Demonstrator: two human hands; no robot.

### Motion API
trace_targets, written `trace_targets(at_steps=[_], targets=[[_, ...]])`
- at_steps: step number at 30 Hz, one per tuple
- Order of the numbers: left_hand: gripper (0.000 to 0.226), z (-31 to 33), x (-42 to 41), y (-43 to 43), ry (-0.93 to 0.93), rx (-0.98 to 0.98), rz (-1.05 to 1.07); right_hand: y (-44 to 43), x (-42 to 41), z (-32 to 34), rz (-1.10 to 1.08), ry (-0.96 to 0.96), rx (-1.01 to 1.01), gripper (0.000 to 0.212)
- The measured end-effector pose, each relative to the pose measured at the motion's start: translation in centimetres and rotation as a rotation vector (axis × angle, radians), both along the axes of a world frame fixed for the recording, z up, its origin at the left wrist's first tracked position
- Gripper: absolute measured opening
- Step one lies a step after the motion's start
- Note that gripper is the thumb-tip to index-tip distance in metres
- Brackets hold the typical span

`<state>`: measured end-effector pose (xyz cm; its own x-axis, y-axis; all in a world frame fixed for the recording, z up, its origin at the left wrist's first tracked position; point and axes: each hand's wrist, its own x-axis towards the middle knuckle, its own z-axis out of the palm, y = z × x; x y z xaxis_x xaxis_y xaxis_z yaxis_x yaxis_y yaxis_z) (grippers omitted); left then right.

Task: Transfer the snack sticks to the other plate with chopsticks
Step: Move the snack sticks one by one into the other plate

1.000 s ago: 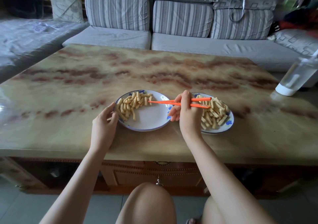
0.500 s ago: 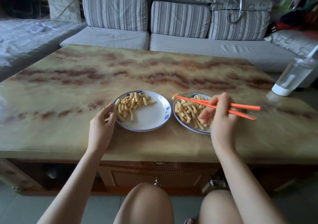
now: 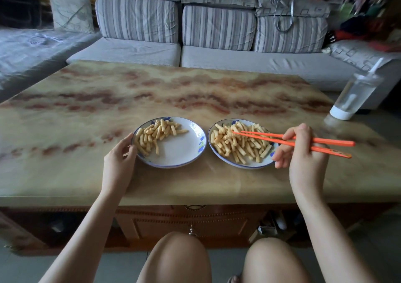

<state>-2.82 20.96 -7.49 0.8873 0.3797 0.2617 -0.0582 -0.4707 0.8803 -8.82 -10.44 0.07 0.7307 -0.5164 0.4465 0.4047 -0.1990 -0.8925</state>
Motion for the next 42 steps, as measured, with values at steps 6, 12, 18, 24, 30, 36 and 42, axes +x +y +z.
trace_targets(at_steps=[6, 12, 18, 24, 30, 36, 42], targets=[[0.039, 0.0, 0.0, 0.0, -0.006, 0.005, -0.004, 2.1, 0.6, 1.1, 0.075, -0.025, 0.091, 0.036], [0.039, 0.0, 0.1, 0.0, -0.001, -0.003, 0.001, 6.9, 3.7, 0.2, 0.263, 0.053, 0.124, 0.040], [0.039, -0.1, 0.2, 0.1, -0.009, 0.009, 0.000, 10.3, 6.4, -1.3, 0.340, 0.140, 0.034, 0.041], [0.039, -0.1, 0.2, 0.2, -0.012, 0.008, -0.003, 10.5, 6.9, -2.1, 0.287, 0.178, 0.053, 0.042], [0.038, -0.1, 0.1, 0.2, -0.009, 0.005, -0.003, 8.2, 5.2, -1.3, 0.239, 0.103, 0.132, 0.041], [0.038, -0.1, 0.1, 0.1, -0.010, 0.010, -0.007, 5.5, 3.4, -0.1, 0.215, 0.064, 0.196, 0.040], [0.039, 0.0, -0.1, 0.1, -0.008, 0.009, -0.012, 1.0, 0.8, 0.5, 0.112, 0.003, 0.103, 0.041]])
